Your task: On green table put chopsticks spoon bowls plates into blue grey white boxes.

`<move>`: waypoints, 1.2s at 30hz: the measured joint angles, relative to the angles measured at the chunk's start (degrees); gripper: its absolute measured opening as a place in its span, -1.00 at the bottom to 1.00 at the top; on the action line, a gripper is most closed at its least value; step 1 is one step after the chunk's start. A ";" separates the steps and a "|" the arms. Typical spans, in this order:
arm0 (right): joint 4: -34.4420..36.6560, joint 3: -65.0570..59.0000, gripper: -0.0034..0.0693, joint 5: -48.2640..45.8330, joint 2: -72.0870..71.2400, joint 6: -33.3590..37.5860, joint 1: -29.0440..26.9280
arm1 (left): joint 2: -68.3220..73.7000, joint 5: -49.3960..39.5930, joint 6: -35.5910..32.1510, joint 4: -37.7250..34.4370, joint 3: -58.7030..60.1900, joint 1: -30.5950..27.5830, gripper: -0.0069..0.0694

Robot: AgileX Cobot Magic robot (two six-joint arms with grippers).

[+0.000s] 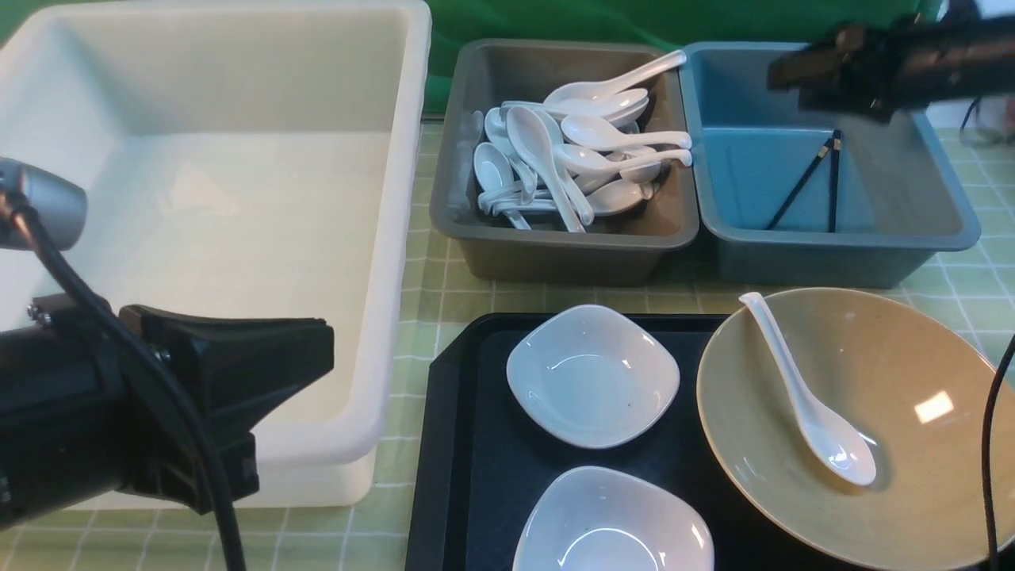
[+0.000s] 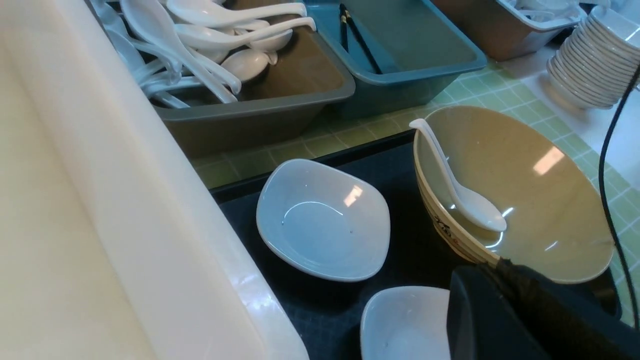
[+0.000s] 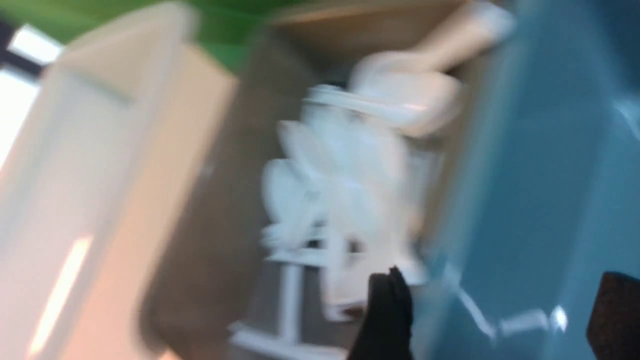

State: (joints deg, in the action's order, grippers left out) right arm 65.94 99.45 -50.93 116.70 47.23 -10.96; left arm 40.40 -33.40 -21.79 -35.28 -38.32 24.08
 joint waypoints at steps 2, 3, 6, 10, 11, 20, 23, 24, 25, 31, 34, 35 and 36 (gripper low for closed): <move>-2.92 0.00 0.51 -2.13 -3.25 0.58 -0.06 | 0.00 0.00 1.42 0.11 0.00 0.00 -0.82; -9.62 0.00 0.51 -5.55 -7.58 0.72 0.37 | 0.13 -0.22 3.18 0.76 -0.60 0.00 -0.82; -20.87 -0.52 0.51 -9.26 -13.06 -0.54 2.70 | 1.25 -1.35 3.96 2.43 -3.33 0.00 -0.82; -32.63 -7.44 0.51 -10.98 -24.20 -3.58 10.98 | 6.97 -5.99 5.92 6.31 -12.56 0.00 -0.82; -32.81 -7.79 0.51 -11.10 -24.60 -3.61 10.98 | 7.31 -6.84 6.26 6.66 -12.95 0.00 -0.82; -38.26 -28.57 0.51 -7.31 -36.09 -4.20 17.26 | 18.32 -16.93 8.02 11.52 -19.53 0.11 -0.79; -38.77 -36.02 0.51 -2.67 -35.80 -3.34 17.26 | 18.32 -18.40 7.73 13.33 -19.53 0.17 -0.72; -38.90 -37.79 0.51 -1.75 -35.61 -3.14 17.26 | 18.32 -18.56 7.73 13.80 -19.53 0.17 -0.71; -38.90 -38.59 0.51 -1.23 -35.52 -3.11 17.26 | 18.32 -18.59 7.73 14.08 -19.53 0.17 -0.70; -38.88 -40.75 0.51 2.78 -35.51 -2.25 17.26 | 18.37 -19.76 7.89 14.56 -19.53 0.17 -0.56; -38.82 -41.29 0.51 7.12 -35.44 -2.12 17.26 | 18.37 -19.89 7.21 14.56 -19.53 0.17 -0.52; -38.82 -41.42 0.51 7.99 -35.30 -2.12 17.26 | 18.37 -20.02 6.99 14.60 -19.53 0.17 -0.53; -38.82 -41.62 0.51 9.62 -34.89 -2.12 17.26 | 18.37 -20.45 6.58 14.60 -19.53 0.17 -0.52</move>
State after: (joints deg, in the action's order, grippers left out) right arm 27.12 57.83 -41.31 81.81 45.11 6.31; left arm 58.77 -53.86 -15.21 -20.67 -57.85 24.26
